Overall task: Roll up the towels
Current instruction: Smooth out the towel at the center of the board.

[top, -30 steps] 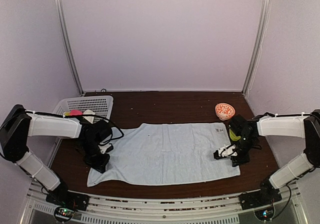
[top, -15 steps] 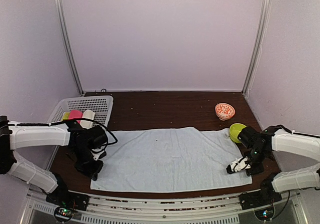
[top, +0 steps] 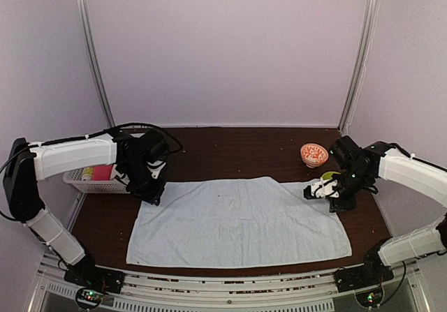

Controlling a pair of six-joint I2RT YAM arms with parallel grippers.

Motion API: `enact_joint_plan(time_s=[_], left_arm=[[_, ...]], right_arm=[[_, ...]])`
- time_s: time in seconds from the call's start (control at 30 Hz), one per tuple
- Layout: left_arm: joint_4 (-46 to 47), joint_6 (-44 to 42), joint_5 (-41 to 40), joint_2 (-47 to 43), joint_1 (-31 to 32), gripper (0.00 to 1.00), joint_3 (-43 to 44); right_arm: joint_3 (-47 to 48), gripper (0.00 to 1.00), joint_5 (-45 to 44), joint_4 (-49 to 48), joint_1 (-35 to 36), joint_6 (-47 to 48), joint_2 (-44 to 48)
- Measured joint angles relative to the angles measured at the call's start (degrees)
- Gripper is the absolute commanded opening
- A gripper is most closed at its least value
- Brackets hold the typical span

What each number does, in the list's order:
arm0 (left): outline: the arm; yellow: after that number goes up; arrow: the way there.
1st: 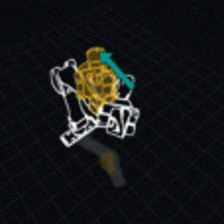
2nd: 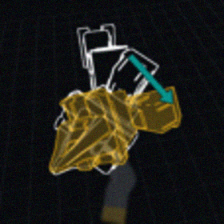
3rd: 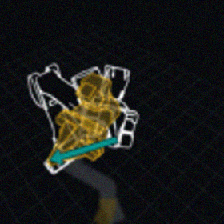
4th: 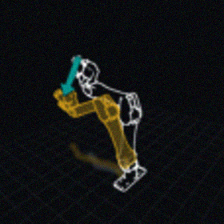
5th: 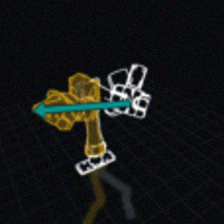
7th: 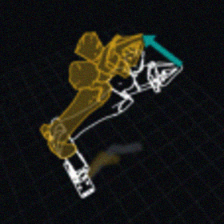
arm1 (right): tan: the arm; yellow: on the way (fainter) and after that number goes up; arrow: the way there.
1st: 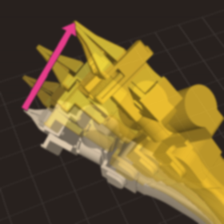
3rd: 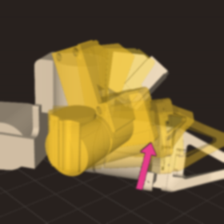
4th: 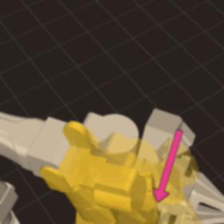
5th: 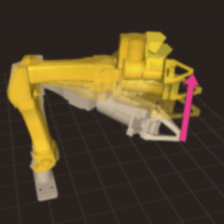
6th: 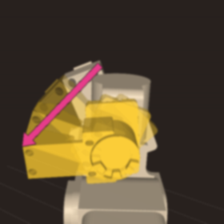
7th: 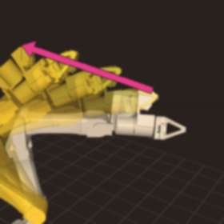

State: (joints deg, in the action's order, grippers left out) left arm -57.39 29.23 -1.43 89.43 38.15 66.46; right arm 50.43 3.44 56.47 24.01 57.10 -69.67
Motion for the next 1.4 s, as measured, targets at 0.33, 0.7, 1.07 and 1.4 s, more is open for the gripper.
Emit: enact_joint_plan(time_s=[0.33,0.7,1.07,1.4], left_arm=[[5.49,-4.11,-1.01,4.00,-1.75,0.18,1.97],[8.07,-5.84,-1.05,5.14,-2.56,0.18,2.05],[8.57,-7.32,-1.27,8.46,-3.39,0.19,2.29],[10.47,-8.59,-3.56,11.26,-4.85,0.20,2.23]], right_arm=[[7.58,0.22,3.17,-14.10,-1.62,-15.76,-22.62],[2.45,0.14,-4.02,-14.69,-5.70,-15.63,-17.70],[5.97,0.13,-10.01,-21.51,-15.74,-14.88,-24.61],[10.29,0.26,-1.27,-19.74,-15.26,-17.00,-24.24]])
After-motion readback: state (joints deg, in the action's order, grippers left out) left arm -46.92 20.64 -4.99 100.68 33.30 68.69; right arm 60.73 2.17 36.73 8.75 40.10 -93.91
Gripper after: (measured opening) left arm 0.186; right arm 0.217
